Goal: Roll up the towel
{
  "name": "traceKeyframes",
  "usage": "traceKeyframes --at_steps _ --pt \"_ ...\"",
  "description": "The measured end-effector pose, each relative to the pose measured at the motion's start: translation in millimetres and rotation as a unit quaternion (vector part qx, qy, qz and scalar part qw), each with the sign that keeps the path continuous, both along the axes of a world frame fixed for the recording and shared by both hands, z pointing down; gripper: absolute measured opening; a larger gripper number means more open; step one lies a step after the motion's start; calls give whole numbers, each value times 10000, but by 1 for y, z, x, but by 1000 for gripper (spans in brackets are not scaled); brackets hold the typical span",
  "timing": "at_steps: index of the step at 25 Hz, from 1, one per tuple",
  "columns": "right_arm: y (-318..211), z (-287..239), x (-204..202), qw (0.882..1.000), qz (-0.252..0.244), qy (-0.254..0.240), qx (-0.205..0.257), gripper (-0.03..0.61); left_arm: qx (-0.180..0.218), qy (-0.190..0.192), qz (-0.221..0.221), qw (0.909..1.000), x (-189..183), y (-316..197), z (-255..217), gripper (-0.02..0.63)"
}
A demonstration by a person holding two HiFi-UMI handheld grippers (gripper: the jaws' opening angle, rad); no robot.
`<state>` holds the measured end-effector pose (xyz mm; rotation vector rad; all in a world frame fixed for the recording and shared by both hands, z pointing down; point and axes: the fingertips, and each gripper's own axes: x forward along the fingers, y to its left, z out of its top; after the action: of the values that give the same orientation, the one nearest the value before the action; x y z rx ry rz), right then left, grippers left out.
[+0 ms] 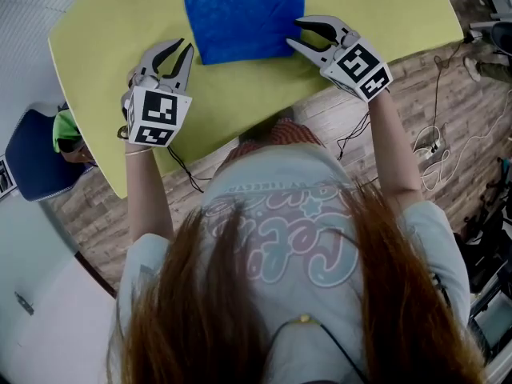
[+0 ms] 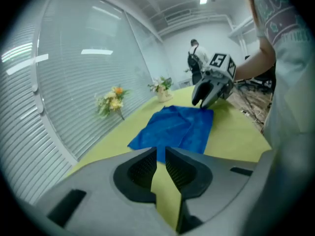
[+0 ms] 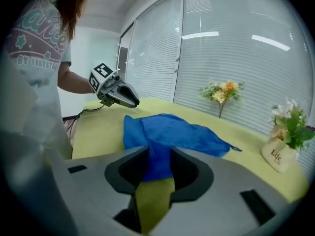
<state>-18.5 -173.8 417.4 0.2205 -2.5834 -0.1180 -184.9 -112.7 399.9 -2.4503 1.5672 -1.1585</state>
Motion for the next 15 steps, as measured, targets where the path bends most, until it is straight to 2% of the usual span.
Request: traceKeyframes --at_steps 3,6,8,10,13,15 --pt "5 1 -6 9997 -117 96 209 135 11 281 766 9967 46 -2 -11 26" --pt "7 11 -14 9993 -172 313 134 113 -531 201 1387 9887 78 -6 13 26" --pt "8 17 -16 9990 -130 419 -40 94 -955 118 1439 9849 79 -6 35 26" --pt "5 14 -11 9990 2 425 -148 105 -1154 207 1307 9845 72 -3 43 26" --pt "3 0 0 9993 216 273 99 117 -1202 412 1023 9866 61 3 42 26" --pt "16 -11 2 9993 98 84 357 116 -1025 506 868 9896 54 7 38 26"
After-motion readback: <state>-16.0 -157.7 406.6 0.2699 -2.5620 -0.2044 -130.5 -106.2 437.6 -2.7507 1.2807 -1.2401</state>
